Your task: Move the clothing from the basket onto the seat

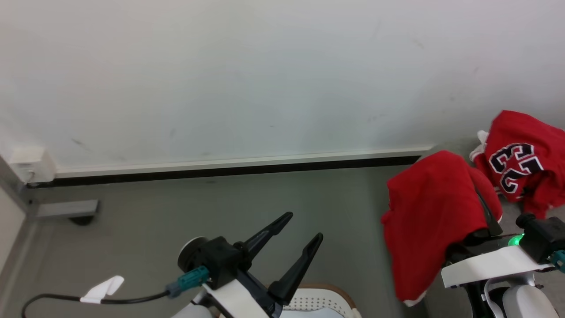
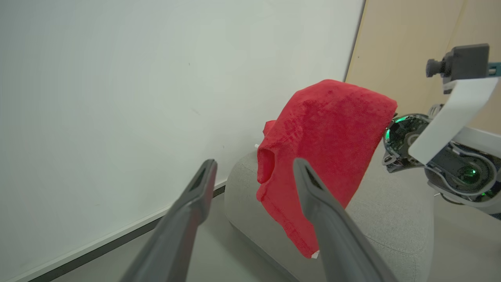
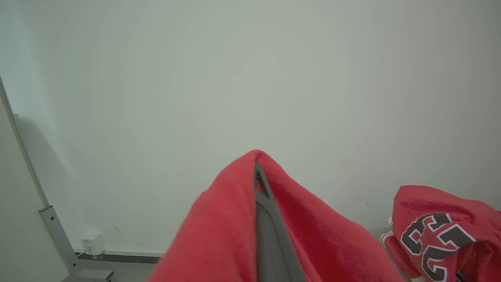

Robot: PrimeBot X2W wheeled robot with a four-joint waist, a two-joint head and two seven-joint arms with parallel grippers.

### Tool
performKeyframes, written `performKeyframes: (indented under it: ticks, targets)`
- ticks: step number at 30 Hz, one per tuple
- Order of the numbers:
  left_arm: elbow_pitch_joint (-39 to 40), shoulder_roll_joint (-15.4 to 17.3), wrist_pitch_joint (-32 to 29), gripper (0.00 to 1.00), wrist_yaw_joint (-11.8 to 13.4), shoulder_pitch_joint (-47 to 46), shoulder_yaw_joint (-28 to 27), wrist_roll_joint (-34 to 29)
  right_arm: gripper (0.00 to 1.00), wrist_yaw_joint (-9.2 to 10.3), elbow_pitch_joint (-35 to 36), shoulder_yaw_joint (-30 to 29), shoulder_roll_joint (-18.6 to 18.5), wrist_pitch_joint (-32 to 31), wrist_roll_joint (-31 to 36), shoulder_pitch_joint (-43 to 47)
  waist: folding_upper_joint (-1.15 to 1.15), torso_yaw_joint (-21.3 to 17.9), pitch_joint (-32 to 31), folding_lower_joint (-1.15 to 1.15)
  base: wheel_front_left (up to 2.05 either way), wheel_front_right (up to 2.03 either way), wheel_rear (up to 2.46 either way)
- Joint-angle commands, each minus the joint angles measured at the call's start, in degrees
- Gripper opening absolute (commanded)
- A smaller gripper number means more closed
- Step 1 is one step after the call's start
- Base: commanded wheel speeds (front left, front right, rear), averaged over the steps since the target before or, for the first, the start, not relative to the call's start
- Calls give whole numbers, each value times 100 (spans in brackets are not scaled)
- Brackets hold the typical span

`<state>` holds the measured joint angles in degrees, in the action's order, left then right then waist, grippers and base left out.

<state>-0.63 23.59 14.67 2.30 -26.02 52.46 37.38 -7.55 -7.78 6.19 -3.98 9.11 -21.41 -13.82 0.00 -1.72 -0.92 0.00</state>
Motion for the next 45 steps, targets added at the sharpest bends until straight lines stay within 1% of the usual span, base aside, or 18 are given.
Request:
performKeyframes:
  ticks: [1,5,9,14,18,24,25,26,27,28,33,36,38,40,41,45]
  targets:
    - [-26,7,15,100,0,44,-27,-59,0,13,132,-39,-9,-49,36,62,0,-519,169,0,0,0,0]
    - [-16,-38,48,100,2,63,-100,-215,0,13,414,-125,43,-141,70,186,0,-994,217,0,0,0,0]
    - [-72,-94,43,100,-58,92,-126,-327,0,13,624,-252,76,-163,-5,361,0,-1305,223,0,0,0,0]
    - [-181,-159,46,100,-121,122,-110,-369,0,13,854,-371,98,-223,-165,456,0,-1535,263,0,0,0,0]
    - [-241,-231,45,100,-165,131,-98,-381,0,13,1055,-508,108,-237,-272,405,0,-1602,304,0,0,0,0]
    - [-287,-291,46,100,-240,85,-113,-416,0,13,1283,-857,13,-394,-47,96,0,-1544,413,0,0,0,0]
    - [-295,-268,46,100,-268,50,-130,-419,0,13,1383,-1071,-39,-487,24,-81,0,-1481,500,0,0,0,0]
    - [-295,-268,46,100,-268,50,-130,-419,0,13,1383,-1071,-39,-487,24,-81,0,-1481,500,0,0,0,0]
    - [-294,-246,47,100,-269,29,-141,-422,0,13,1441,-1203,-31,-521,-18,-172,0,-1440,559,0,0,0,0]
    - [-286,-229,47,100,-274,10,-156,-415,0,13,1480,-1344,-17,-587,-127,-281,0,-1396,626,0,0,0,0]
    - [-159,-46,41,100,-298,-103,-289,-430,0,13,1670,-2019,-111,-908,80,-951,0,-1156,1203,0,0,0,0]
    - [-77,92,14,100,-336,-159,-323,-444,0,13,1574,-2535,-211,-1084,247,-1351,0,-1011,1565,0,0,0,0]
    - [-21,186,-5,100,-356,-213,-358,-442,0,13,1456,-2965,-251,-1239,438,-1602,0,-933,1820,0,0,0,0]
    - [27,228,-6,100,-393,-248,-382,-425,0,13,1290,-3270,-345,-1358,707,-1847,0,-865,2030,0,0,0,0]
    - [50,243,-7,100,-408,-281,-390,-432,0,13,1163,-3380,-446,-1414,844,-1953,0,-835,2125,0,0,0,0]
    - [141,293,-24,100,-456,-465,-450,-485,0,13,533,-3715,-596,-1577,1271,-2376,0,-728,2461,0,0,0,0]
